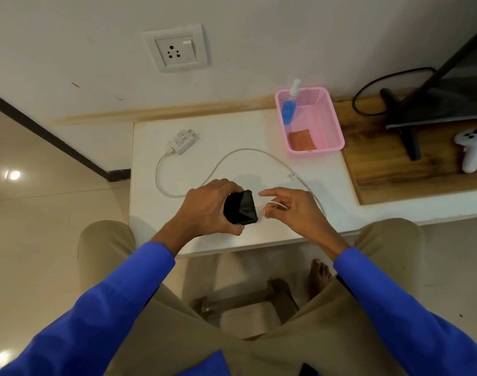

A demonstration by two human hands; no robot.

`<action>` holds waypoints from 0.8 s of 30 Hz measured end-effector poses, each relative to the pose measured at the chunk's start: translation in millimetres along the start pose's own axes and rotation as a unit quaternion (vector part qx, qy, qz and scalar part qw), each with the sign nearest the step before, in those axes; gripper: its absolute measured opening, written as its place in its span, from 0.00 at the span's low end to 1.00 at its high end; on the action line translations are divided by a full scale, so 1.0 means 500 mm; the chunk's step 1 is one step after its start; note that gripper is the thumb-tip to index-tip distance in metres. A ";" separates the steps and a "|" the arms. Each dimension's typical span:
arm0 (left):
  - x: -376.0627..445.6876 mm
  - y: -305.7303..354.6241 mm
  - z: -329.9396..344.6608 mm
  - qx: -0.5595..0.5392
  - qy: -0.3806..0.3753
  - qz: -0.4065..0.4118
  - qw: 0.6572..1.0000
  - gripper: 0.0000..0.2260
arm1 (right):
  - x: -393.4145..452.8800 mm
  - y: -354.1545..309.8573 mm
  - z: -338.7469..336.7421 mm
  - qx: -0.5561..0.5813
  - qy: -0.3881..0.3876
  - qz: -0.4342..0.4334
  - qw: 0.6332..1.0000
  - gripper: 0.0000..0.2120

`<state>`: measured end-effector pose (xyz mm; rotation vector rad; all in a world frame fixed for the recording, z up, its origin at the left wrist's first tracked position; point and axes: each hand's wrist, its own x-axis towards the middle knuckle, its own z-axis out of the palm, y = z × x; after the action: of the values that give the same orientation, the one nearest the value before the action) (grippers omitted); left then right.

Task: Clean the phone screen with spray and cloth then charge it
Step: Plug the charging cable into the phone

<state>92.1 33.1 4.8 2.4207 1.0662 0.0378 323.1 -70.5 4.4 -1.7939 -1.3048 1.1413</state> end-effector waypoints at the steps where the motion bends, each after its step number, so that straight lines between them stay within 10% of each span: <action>1: 0.005 -0.003 0.007 0.004 -0.003 -0.008 1.000 0.35 | 0.005 0.008 -0.003 -0.032 0.022 -0.008 0.999 0.13; 12: 0.033 0.000 0.075 0.106 -0.031 -0.028 0.993 0.39 | 0.020 0.085 -0.015 -0.310 0.065 -0.010 0.948 0.10; 24: -0.138 -0.136 0.030 0.086 0.043 -0.069 0.993 0.53 | 0.037 0.076 0.002 -0.273 0.036 -0.034 0.961 0.13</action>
<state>0.8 17.7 -27.1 2.5092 1.3238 0.0027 340.0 -64.6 -33.8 -2.1256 -1.7393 0.7065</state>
